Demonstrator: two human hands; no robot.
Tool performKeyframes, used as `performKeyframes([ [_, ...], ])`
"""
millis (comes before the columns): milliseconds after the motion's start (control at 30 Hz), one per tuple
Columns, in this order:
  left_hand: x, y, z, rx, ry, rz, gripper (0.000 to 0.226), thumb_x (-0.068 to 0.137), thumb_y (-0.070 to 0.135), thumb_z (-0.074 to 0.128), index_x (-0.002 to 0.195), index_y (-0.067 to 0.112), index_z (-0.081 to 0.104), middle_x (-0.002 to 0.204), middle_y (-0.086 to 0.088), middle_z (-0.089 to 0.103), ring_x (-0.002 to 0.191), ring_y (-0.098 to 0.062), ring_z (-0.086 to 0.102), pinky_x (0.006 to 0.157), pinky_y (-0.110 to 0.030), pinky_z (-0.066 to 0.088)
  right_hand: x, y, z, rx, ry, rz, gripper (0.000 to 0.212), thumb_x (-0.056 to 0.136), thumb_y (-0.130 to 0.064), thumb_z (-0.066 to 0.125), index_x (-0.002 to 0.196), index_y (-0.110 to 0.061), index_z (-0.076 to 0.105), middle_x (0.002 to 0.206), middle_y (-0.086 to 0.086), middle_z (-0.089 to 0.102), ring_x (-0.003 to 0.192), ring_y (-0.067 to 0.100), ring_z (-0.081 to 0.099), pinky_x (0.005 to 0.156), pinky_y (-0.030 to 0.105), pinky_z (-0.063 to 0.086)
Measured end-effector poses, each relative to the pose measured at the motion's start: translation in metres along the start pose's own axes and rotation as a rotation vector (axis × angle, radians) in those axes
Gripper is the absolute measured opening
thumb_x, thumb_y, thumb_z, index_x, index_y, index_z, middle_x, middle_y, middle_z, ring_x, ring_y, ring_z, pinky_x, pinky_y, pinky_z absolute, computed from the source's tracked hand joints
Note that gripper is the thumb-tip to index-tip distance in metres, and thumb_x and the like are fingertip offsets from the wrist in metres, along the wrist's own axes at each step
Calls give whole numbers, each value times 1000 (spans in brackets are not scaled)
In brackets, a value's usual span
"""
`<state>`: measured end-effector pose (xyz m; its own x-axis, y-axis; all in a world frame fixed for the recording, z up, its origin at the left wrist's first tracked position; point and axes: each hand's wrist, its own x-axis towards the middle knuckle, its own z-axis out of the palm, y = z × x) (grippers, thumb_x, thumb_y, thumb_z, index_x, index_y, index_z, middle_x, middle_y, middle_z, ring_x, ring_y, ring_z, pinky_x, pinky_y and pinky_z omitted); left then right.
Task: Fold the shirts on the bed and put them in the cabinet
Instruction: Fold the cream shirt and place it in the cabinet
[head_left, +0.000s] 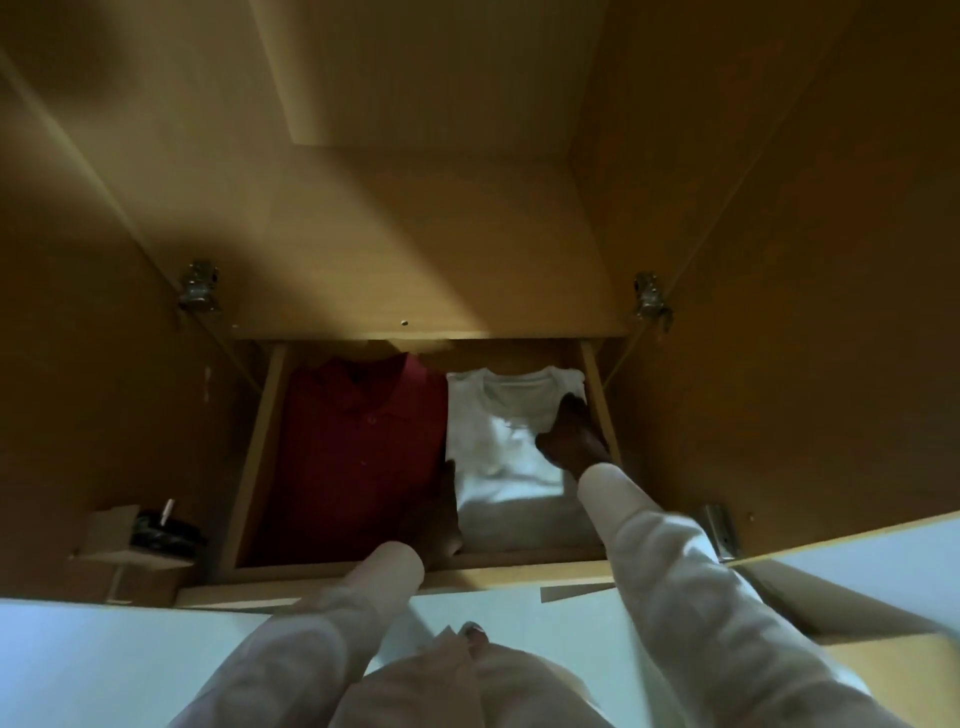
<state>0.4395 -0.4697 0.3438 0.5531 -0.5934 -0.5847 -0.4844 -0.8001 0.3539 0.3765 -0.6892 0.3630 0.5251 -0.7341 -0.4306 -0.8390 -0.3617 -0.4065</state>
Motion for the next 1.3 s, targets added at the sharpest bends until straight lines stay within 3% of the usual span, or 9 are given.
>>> performKeyframes([
  [67, -6, 3, -2, 105, 1, 7, 103, 90, 19, 61, 153, 24, -21, 105, -13, 59, 67, -17, 52, 55, -27, 41, 25, -9, -10, 71, -5, 8, 71, 85, -21, 67, 147, -6, 33, 143, 16, 45, 128, 38, 48, 104, 42, 43],
  [200, 2, -2, 4, 198, 0, 2, 104, 88, 21, 60, 152, 21, -22, 103, -18, 64, 89, -30, 64, 71, -36, 49, 65, -2, -4, 10, -89, 3, 66, 84, -28, 64, 145, -19, 40, 140, 13, 51, 124, 34, 52, 97, 35, 43],
  [367, 4, -13, 4, -37, 172, 90, 96, 90, 32, 63, 155, 23, -8, 129, -13, 60, 114, -29, 59, 96, -36, 47, 19, -11, -10, -9, -32, -34, 90, 90, -34, 65, 157, -22, 7, 161, 14, 18, 141, 38, 31, 111, 44, 34],
  [500, 0, -38, -19, 61, 440, 27, 83, 93, 47, 55, 156, 29, 4, 162, -13, 8, 146, -40, 14, 116, -51, 24, -49, 7, 16, -156, -306, -156, 105, 82, -54, 71, 155, -39, -3, 164, 6, -8, 148, 43, 7, 116, 51, 23],
  [600, 6, -65, -25, 72, 311, -144, 98, 85, 59, 60, 155, 35, -3, 162, -13, -12, 146, -47, -2, 116, -62, 16, -76, 22, 45, -272, -407, -187, 109, 77, -61, 72, 154, -43, -3, 162, 7, -21, 147, 47, -7, 117, 57, 21],
  [733, 10, -81, -18, -54, 164, -175, 89, 91, 50, 57, 156, 27, 0, 162, -15, -4, 148, -42, 3, 118, -57, 17, -66, 17, 60, -334, -399, -93, 112, 77, -59, 73, 154, -43, -7, 160, 9, -28, 144, 51, -14, 115, 64, 18],
  [867, 22, -91, -14, 71, 198, -107, 105, 81, 67, 56, 152, 38, -15, 161, -10, -19, 147, -39, -15, 118, -61, 11, -56, 6, 59, -382, -360, -72, 110, 81, -54, 71, 153, -42, -12, 158, 11, -31, 144, 52, -14, 112, 67, 22],
  [1033, 4, -78, -24, -8, 224, -102, 98, 85, 57, 62, 154, 39, -4, 162, -7, -15, 147, -38, -15, 119, -59, 6, -29, -11, 49, -385, -331, -63, 115, 78, -55, 74, 154, -39, -10, 159, 13, -29, 144, 52, -13, 112, 67, 22],
  [1300, -33, -88, -27, -182, 368, -52, 67, 95, 48, 52, 153, 29, 23, 161, -5, 19, 148, -30, 15, 121, -48, 15, -22, -24, 45, -398, -341, -65, 110, 80, -58, 70, 156, -33, -6, 161, 18, -19, 144, 53, -6, 111, 67, 22],
])
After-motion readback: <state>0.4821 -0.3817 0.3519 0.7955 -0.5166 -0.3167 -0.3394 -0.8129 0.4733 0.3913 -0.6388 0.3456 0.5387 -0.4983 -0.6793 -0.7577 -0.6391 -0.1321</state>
